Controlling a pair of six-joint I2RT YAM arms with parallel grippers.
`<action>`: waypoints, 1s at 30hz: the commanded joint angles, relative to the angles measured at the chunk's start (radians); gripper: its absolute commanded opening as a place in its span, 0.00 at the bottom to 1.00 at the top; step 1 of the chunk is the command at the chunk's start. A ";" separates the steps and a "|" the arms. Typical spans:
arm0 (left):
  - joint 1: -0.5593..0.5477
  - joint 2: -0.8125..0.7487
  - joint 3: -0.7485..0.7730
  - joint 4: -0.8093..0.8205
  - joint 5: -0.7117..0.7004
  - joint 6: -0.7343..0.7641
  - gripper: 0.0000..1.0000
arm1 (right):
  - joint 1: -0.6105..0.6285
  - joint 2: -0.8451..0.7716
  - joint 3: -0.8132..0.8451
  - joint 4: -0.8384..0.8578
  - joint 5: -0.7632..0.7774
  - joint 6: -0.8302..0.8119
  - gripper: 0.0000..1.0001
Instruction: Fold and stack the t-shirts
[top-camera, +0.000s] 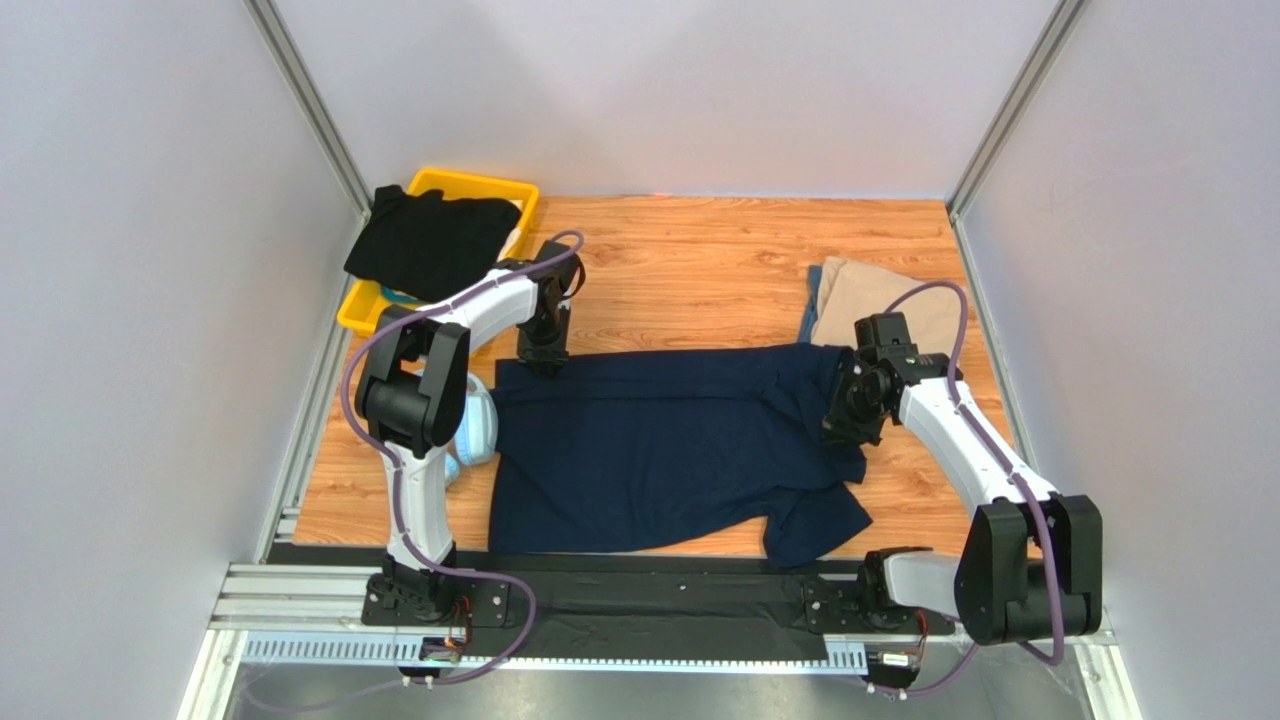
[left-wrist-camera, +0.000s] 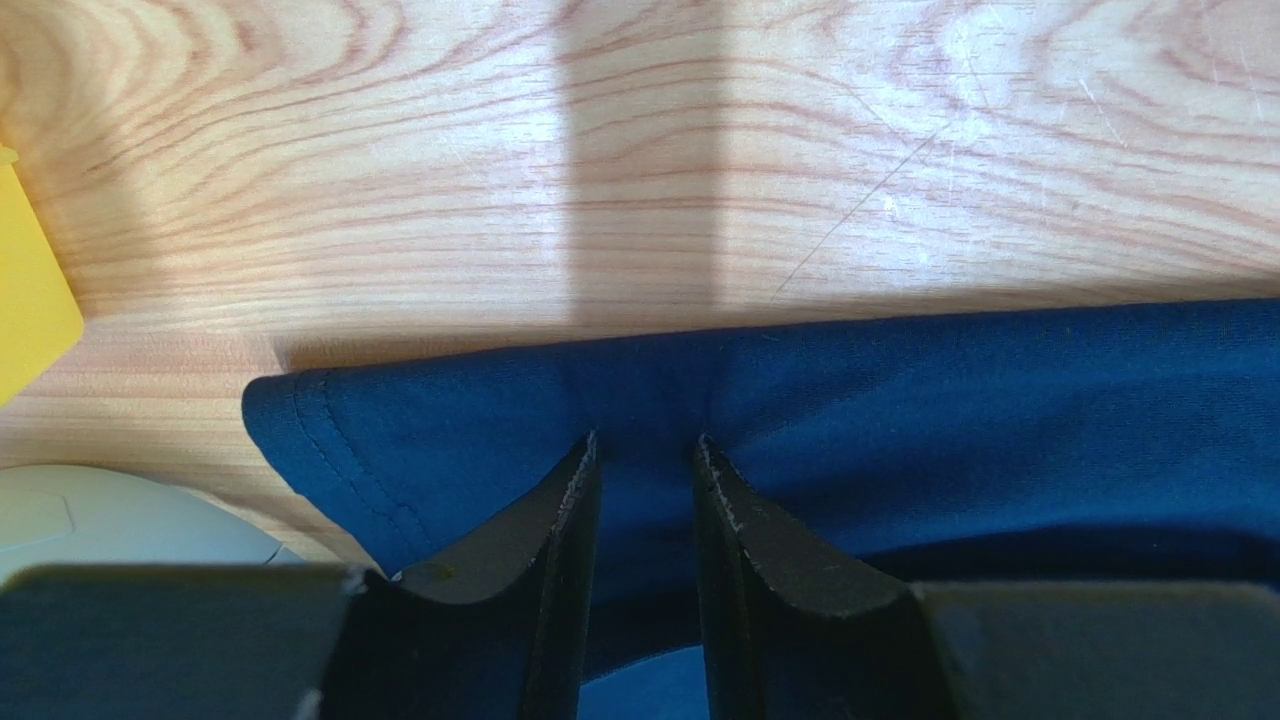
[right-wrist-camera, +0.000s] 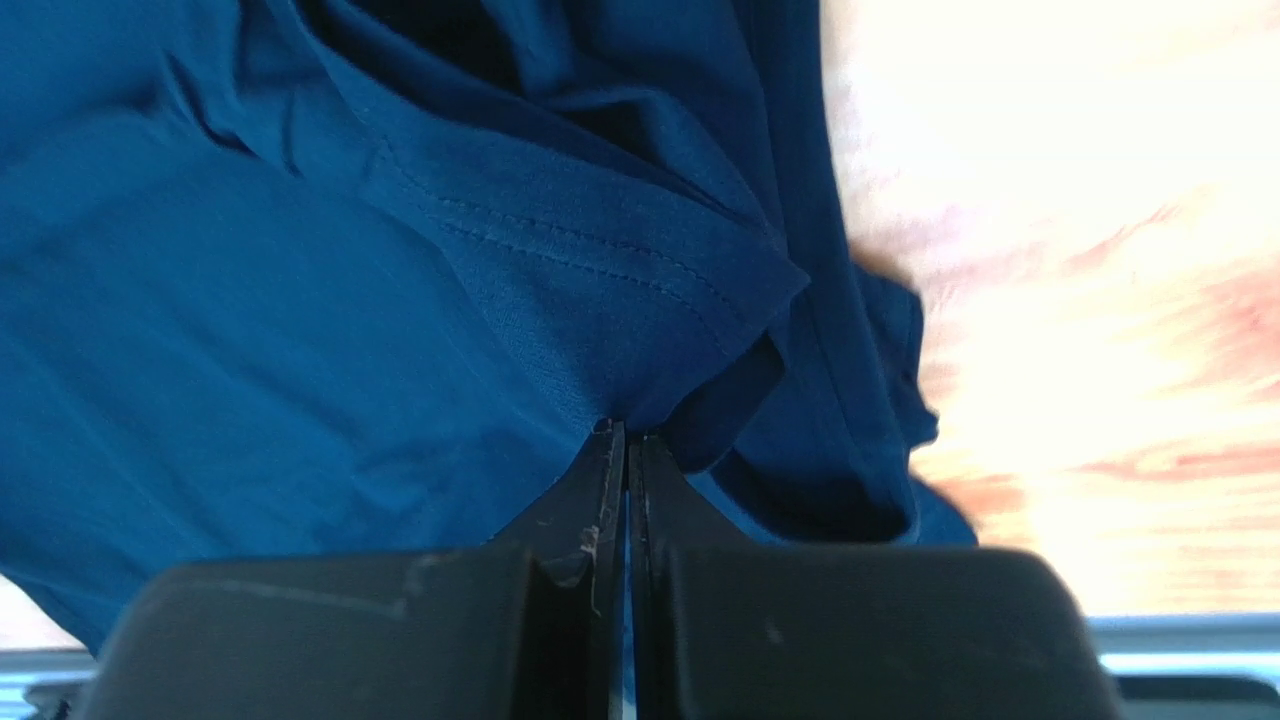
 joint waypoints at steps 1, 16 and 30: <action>-0.009 -0.039 0.024 -0.008 0.012 0.013 0.36 | 0.044 -0.020 0.014 -0.058 -0.009 0.026 0.00; -0.009 -0.034 0.032 -0.009 0.016 0.016 0.36 | 0.342 0.160 0.026 -0.054 -0.013 0.099 0.02; -0.009 -0.027 0.035 -0.014 0.023 0.022 0.36 | 0.359 0.042 0.278 -0.173 0.322 0.070 0.41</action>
